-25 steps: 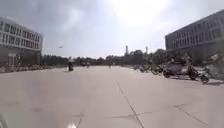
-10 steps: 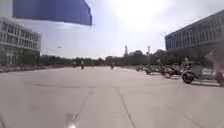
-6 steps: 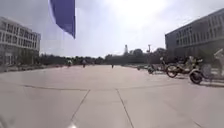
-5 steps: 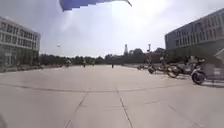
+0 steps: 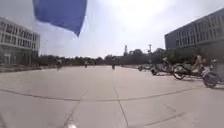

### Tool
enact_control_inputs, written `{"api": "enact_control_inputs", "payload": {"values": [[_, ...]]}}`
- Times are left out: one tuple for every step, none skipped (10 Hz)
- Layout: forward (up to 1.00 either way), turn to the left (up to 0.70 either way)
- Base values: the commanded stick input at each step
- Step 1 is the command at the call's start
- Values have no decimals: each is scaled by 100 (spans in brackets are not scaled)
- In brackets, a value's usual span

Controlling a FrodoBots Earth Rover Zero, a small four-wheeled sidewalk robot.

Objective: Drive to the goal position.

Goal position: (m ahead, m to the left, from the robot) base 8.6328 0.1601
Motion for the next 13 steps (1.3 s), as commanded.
{"api": "enact_control_inputs", "payload": {"values": [[100,0],[100,0],[100,0],[100,0],[100,0],[100,0],[100,0],[100,0],[100,0],[100,0],[100,0],[100,0],[100,0]]}}
